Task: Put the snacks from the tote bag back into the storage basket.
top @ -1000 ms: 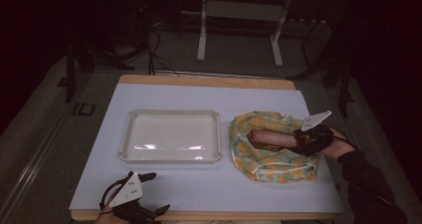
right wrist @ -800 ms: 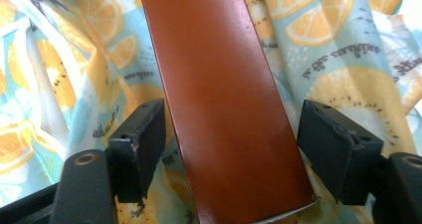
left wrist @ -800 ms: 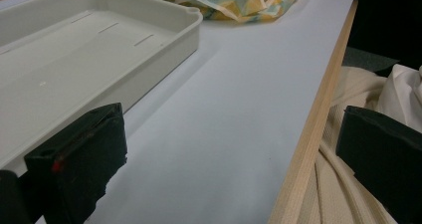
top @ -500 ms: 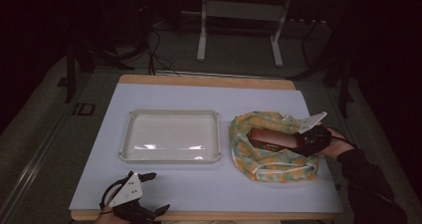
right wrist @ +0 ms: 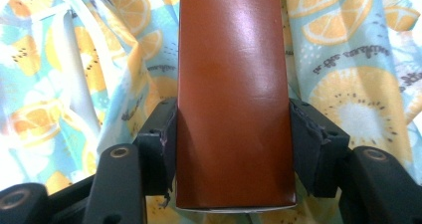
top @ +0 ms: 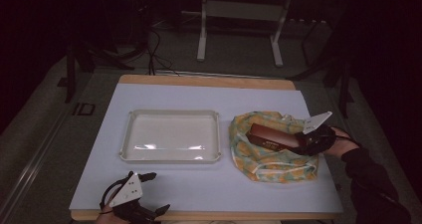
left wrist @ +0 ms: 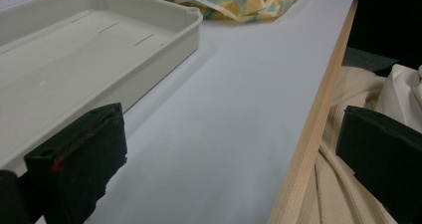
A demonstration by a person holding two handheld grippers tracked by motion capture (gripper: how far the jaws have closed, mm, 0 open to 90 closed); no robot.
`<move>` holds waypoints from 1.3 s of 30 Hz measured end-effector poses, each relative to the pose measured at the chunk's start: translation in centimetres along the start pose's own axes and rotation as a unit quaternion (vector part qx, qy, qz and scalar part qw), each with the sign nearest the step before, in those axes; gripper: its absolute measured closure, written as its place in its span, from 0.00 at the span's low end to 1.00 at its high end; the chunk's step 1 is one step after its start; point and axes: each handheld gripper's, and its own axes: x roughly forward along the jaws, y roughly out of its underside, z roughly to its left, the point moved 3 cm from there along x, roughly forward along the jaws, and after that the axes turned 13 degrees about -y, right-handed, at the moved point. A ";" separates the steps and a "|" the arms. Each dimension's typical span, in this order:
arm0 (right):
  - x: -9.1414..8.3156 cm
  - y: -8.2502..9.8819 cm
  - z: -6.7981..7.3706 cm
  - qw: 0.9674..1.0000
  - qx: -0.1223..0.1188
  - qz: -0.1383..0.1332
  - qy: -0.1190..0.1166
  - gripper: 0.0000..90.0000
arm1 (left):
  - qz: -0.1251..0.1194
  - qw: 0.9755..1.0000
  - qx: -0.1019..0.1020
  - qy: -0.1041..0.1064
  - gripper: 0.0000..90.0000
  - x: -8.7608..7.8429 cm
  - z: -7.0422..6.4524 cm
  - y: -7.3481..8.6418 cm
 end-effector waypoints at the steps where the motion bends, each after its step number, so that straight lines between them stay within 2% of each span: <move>1: -0.1 0.0 0.0 1.000 -0.001 -0.002 0.001 0.47 | 0.000 1.000 0.000 0.000 0.00 0.0 0.0 0.0; 14: -2.9 -1.5 0.5 0.999 -0.021 -0.028 0.015 0.47 | 0.001 1.000 0.002 0.000 0.00 0.0 0.0 0.0; 30: -4.7 -3.5 0.5 0.998 -0.038 -0.036 0.028 0.47 | 0.001 1.000 0.002 0.001 0.00 0.0 0.0 0.0; 35: -5.2 -4.2 0.7 0.997 -0.055 -0.040 0.041 0.47 | 0.001 1.000 0.002 0.001 0.00 0.0 0.0 0.0; 39: -5.5 -5.0 0.7 0.996 -0.063 -0.042 0.039 0.47 | 0.004 1.000 0.004 0.002 0.00 0.0 -0.1 0.0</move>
